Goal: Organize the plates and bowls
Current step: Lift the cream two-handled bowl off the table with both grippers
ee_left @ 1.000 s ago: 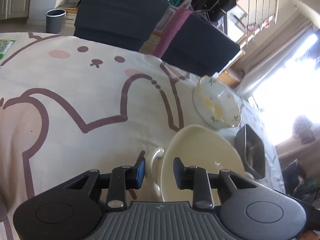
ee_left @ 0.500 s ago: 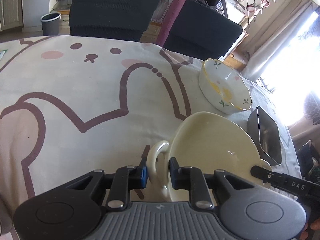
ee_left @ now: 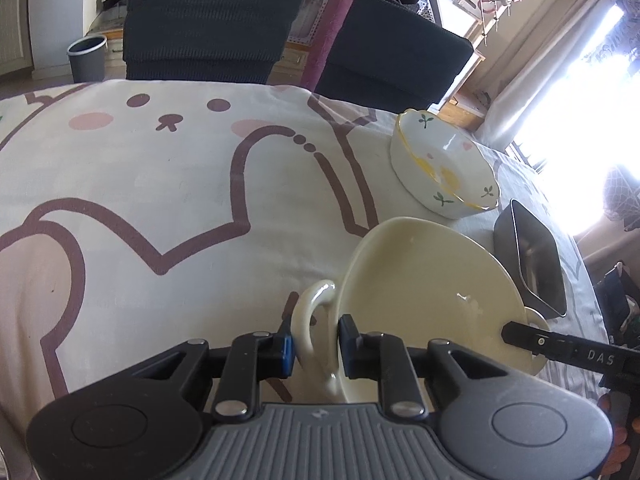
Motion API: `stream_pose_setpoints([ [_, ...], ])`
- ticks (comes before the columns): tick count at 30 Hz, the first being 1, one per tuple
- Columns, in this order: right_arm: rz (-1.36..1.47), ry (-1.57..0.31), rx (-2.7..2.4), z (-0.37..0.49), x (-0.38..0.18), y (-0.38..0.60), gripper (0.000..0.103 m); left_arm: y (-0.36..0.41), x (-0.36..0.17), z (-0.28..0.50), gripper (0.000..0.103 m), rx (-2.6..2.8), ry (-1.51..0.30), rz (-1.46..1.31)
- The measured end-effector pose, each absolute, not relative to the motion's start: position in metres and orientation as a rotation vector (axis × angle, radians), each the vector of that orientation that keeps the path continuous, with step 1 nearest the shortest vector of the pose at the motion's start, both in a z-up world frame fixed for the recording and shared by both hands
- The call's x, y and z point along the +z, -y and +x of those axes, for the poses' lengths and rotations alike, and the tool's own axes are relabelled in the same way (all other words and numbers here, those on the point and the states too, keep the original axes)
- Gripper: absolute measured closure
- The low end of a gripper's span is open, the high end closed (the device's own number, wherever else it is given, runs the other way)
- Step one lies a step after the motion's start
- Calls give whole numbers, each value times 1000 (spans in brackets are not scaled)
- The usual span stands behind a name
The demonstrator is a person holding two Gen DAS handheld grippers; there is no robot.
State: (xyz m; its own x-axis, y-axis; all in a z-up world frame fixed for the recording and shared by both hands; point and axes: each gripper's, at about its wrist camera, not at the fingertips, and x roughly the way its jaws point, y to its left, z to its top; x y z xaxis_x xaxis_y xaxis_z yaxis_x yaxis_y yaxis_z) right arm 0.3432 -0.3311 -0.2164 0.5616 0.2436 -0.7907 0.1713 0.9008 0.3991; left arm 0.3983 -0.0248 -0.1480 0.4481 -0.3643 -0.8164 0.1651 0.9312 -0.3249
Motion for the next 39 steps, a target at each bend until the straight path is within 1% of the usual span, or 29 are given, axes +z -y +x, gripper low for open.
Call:
stream_pose_setpoints([
  [12,361,-943,64,333,-210,326,73,35,-142,394,78,-300,-1052,-178],
  [19,323,-901,75,322,-196,328,73,36,-128,384,78,-298,-1036,-191],
  [32,302,-794,118,263,-142,336,73,42,-66,321,79,-322,-958,-179],
  [39,335,-756,118,223,-118,345,74,45,-44,278,80,-319,-945,-195],
])
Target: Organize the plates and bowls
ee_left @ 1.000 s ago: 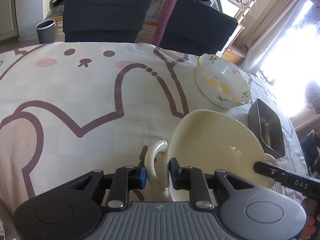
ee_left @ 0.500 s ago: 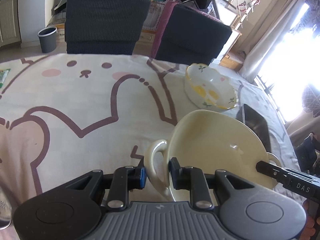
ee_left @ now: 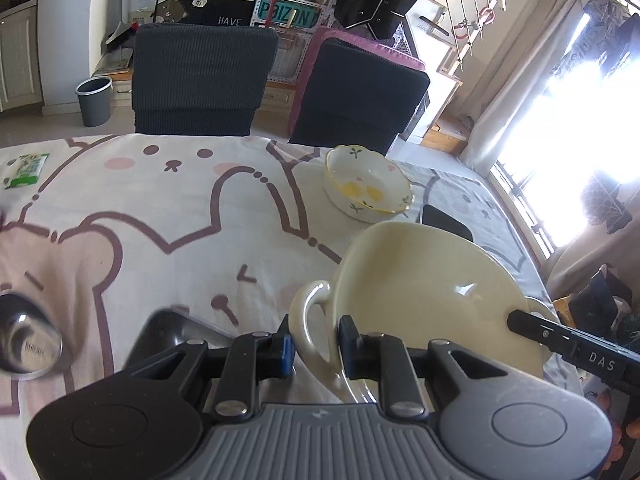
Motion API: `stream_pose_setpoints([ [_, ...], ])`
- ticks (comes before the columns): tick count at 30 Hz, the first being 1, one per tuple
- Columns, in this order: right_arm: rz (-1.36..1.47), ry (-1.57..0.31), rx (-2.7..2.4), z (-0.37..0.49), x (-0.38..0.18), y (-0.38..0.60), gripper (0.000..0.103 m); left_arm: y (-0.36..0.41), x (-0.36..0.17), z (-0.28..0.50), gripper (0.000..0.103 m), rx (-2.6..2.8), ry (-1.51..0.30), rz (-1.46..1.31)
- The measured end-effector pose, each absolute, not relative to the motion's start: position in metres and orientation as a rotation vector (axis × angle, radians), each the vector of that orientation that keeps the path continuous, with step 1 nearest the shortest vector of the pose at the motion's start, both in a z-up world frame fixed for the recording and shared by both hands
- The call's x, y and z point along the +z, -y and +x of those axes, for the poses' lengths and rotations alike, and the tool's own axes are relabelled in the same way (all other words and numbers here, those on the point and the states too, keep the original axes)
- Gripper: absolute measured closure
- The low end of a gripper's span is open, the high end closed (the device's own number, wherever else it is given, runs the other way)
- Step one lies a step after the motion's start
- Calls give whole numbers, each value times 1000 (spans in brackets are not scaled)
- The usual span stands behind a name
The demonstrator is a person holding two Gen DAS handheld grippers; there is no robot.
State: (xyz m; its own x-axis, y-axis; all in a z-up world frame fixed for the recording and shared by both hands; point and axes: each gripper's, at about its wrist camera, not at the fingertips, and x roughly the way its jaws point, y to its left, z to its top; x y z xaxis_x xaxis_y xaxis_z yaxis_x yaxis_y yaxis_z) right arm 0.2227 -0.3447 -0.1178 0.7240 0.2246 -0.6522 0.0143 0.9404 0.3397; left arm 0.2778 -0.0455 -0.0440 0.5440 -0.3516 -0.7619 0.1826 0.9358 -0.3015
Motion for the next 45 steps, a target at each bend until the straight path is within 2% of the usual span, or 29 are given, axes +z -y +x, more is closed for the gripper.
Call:
stream_pose_setpoints([
  [11,313,-756,149,172,-109,362,74,55,-42,213,80,-304,-941,-257],
  [21,257,-813,164,150,-118,365,74,55,-70,183,80,-326,-969,-311],
  [45,128,-959,168,163,-139,345,74,47,-123,178,77,-310,-1045,-333],
])
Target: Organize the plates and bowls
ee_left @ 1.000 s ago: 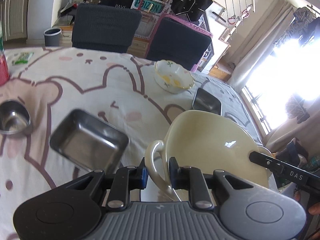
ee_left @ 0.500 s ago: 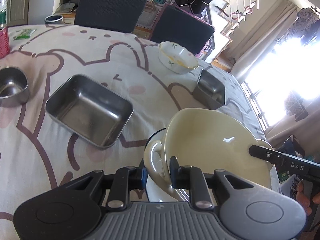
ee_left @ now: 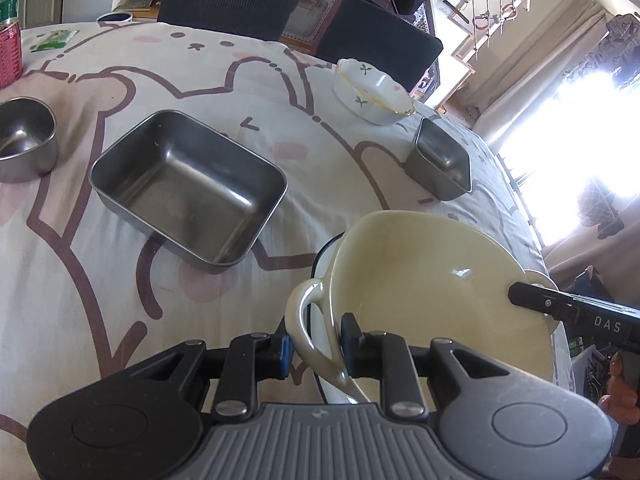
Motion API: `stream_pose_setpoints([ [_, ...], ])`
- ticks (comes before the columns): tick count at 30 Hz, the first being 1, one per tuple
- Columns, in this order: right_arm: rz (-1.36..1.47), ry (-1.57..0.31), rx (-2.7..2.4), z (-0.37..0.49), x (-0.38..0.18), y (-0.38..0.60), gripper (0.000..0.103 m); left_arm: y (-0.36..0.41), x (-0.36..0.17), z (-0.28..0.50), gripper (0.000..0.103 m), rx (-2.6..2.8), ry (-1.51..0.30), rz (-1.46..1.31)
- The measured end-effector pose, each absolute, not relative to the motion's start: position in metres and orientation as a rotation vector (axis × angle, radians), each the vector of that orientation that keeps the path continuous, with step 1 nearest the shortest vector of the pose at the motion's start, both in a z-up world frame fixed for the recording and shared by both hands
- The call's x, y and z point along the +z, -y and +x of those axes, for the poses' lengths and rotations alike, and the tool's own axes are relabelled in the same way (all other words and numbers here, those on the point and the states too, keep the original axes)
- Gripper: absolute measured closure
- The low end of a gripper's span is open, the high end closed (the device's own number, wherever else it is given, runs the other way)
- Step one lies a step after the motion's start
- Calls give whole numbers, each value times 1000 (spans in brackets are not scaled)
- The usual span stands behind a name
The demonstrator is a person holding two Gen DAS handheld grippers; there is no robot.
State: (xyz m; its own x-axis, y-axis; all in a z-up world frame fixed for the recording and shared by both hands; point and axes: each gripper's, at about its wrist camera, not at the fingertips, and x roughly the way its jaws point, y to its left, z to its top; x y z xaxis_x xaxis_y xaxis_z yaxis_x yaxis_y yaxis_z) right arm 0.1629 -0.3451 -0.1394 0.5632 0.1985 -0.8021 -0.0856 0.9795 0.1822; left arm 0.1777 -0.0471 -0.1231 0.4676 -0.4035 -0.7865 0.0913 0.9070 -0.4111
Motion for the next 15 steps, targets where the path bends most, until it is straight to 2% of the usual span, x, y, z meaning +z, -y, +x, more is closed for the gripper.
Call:
stream_pose_setpoints([
  [15,89,-992,148,170,-145,342,74,50,-138,183,74,-302,-1076,-325],
])
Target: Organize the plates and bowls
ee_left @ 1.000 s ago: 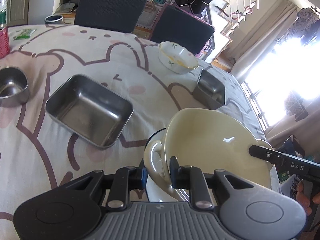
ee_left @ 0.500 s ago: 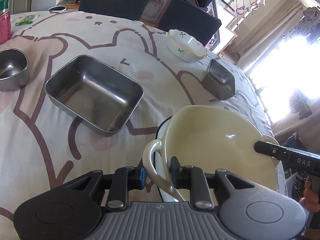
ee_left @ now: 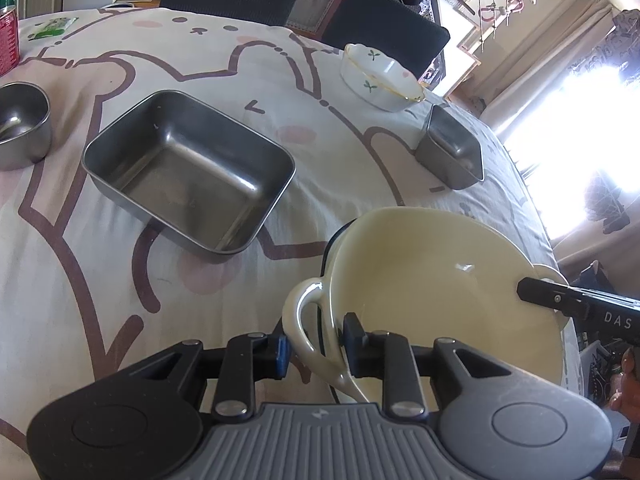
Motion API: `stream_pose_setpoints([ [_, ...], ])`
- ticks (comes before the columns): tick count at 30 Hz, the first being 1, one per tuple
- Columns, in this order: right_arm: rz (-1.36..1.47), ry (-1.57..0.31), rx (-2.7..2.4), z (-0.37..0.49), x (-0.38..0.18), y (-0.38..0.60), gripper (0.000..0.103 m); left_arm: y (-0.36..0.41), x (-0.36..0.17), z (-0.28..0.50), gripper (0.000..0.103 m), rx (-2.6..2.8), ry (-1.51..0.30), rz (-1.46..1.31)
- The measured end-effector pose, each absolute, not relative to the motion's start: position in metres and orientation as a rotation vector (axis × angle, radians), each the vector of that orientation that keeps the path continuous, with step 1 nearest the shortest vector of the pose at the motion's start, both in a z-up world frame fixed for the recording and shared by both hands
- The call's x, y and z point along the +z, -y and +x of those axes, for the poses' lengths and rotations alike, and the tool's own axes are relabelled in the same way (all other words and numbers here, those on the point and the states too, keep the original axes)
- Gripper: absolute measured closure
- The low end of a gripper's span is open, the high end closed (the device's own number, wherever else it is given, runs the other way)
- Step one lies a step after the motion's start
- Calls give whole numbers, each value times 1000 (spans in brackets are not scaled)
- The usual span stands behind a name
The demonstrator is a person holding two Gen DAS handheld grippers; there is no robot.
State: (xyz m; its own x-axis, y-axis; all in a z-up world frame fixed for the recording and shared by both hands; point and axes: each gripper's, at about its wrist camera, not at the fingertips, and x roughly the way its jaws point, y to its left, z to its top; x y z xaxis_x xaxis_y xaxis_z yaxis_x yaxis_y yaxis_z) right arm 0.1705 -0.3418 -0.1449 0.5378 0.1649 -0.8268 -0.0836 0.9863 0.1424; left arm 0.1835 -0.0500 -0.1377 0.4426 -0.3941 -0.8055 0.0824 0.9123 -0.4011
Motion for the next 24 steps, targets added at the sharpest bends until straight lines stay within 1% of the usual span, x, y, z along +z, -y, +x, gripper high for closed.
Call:
stream_pose_setpoints([
  [24,47,-1008,127,176,-148,340,74,58,-151,188,70,-308,-1108,-297],
])
